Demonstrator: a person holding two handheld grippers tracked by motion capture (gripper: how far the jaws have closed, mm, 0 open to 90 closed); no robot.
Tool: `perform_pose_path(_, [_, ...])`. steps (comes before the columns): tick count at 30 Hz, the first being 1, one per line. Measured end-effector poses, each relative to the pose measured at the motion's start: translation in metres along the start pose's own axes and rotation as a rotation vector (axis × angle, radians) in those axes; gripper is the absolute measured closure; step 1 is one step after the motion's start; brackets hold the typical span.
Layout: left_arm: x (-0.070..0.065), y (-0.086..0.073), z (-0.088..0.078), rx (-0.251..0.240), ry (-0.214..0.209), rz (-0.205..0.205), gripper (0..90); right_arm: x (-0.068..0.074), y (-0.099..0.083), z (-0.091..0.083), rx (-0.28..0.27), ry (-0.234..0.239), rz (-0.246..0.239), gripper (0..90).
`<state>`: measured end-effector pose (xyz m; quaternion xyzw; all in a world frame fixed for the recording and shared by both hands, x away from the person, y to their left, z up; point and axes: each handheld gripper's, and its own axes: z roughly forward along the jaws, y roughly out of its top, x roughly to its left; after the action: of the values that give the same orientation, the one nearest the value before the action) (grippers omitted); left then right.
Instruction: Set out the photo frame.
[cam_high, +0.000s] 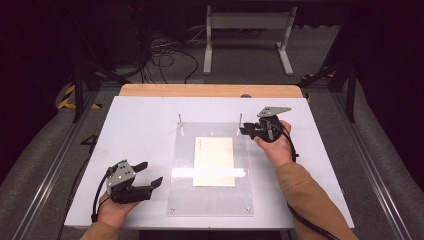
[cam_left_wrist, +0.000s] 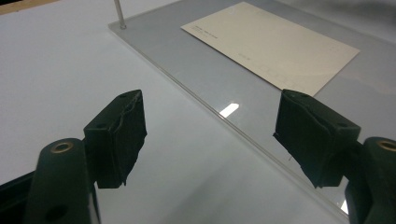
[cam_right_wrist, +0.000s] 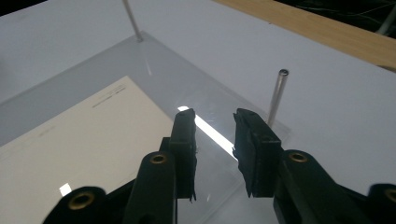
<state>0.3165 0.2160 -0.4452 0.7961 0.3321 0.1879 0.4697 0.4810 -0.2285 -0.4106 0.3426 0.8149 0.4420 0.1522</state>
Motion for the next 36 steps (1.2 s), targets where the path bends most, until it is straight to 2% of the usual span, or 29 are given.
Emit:
perform_pose_path(1, [0.000, 0.000, 0.000, 0.000, 0.000, 0.000, 24.6, 0.000, 0.000, 0.000, 0.000, 0.000, 0.000, 66.7])
perform_pose_path(2, [0.000, 0.000, 0.000, 0.001, 0.001, 0.002, 24.6, -0.003, 0.003, 0.006, -0.006, -0.030, 0.001, 65.0])
perform_pose_path(3, [0.000, 0.000, 0.000, 0.001, 0.001, 0.002, 24.6, -0.003, 0.003, 0.006, -0.006, -0.030, 0.001, 65.0])
perform_pose_path(4, [0.000, 0.000, 0.000, 0.000, -0.003, -0.001, 24.6, -0.005, 0.006, 0.012, -0.003, -0.061, -0.008, 64.6])
perform_pose_path(8, [0.000, -0.001, 0.001, -0.003, -0.009, -0.011, 24.6, -0.010, 0.010, 0.024, 0.024, -0.113, -0.014, 65.4])
perform_pose_path(13, [0.001, -0.001, 0.001, -0.005, -0.013, -0.010, 24.6, -0.015, 0.011, 0.034, 0.021, -0.148, -0.004, 65.5])
perform_pose_path(17, [0.002, -0.001, 0.002, -0.006, -0.014, -0.011, 24.5, -0.016, 0.013, 0.037, 0.016, -0.161, -0.015, 68.3])
perform_pose_path(18, [0.002, -0.001, 0.002, -0.005, -0.013, -0.012, 24.5, -0.017, 0.014, 0.039, 0.023, -0.177, -0.027, 70.4])
perform_pose_path(24, [0.001, -0.001, 0.002, -0.004, -0.010, -0.009, 24.5, -0.019, 0.015, 0.041, 0.020, -0.176, -0.008, 73.7])
perform_pose_path(25, [0.001, -0.001, 0.002, -0.001, -0.008, -0.012, 24.5, -0.019, 0.013, 0.043, 0.032, -0.175, 0.053, 77.2])
perform_pose_path(26, [0.001, -0.001, 0.002, -0.001, -0.014, -0.009, 24.5, -0.019, 0.012, 0.043, 0.029, -0.175, 0.059, 81.3])
perform_pose_path(27, [0.001, -0.001, 0.003, 0.000, -0.017, -0.005, 24.4, -0.020, 0.012, 0.044, 0.025, -0.175, 0.053, 84.0])
perform_pose_path(31, [0.001, -0.001, 0.003, -0.001, -0.017, -0.004, 24.4, -0.018, 0.013, 0.046, 0.024, -0.185, 0.031, 84.6])
perform_pose_path(32, [0.001, -0.001, 0.003, -0.001, -0.018, -0.006, 24.4, -0.016, 0.013, 0.047, 0.024, -0.197, 0.031, 84.7])
perform_pose_path(36, [0.001, -0.002, 0.003, 0.001, -0.017, -0.005, 24.3, -0.017, 0.011, 0.047, 0.008, -0.196, 0.052, 85.0])
